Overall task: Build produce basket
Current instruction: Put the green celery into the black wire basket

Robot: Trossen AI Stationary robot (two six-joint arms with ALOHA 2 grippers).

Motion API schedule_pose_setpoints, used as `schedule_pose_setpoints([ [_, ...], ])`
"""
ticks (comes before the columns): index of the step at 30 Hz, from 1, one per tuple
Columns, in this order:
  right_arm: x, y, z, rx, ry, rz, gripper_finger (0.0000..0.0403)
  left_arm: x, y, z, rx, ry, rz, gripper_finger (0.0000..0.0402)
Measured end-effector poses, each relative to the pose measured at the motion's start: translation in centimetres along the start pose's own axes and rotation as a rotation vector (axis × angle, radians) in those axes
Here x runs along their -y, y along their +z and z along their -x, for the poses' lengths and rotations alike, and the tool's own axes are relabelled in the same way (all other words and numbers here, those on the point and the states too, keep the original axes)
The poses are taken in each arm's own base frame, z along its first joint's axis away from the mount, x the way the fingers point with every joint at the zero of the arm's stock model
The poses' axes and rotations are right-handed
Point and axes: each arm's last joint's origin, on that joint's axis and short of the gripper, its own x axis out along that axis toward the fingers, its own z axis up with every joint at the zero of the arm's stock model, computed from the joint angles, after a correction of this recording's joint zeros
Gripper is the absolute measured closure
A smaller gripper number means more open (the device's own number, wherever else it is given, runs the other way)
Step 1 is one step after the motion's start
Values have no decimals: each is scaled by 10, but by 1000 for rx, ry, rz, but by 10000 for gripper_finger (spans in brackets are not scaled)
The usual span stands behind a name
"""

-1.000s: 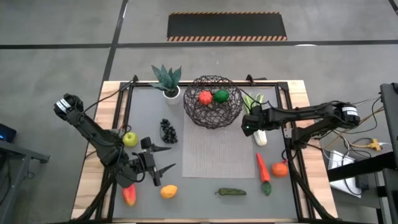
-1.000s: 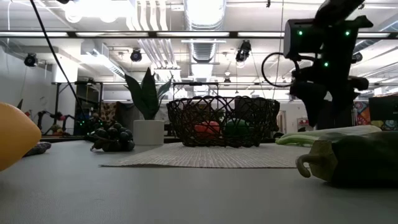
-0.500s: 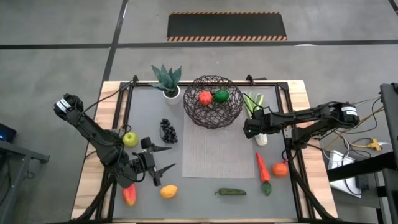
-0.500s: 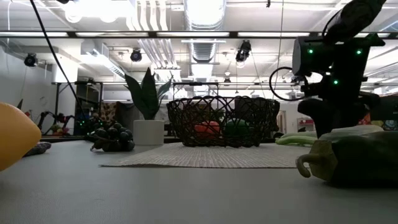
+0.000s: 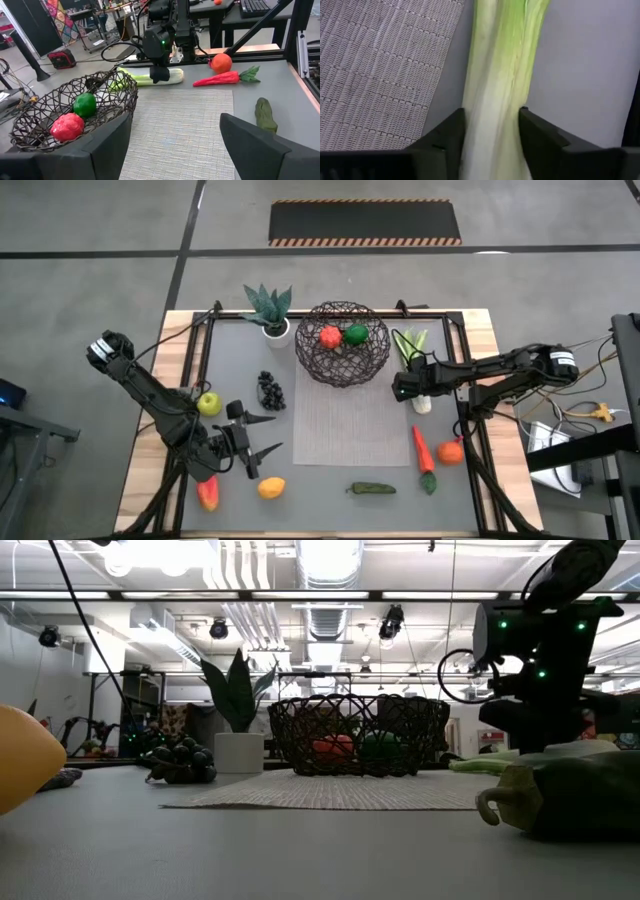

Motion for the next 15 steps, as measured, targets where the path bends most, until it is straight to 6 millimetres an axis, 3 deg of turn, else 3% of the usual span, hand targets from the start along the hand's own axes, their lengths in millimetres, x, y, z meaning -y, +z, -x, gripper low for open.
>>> schedule_pose_setpoints([
  [8,2,5,9,35,-3,13,307,1,3,0,14,-4,13,116],
  [15,8,30,55,223,-39,37,330,3,9,0,54,-14,53,116],
])
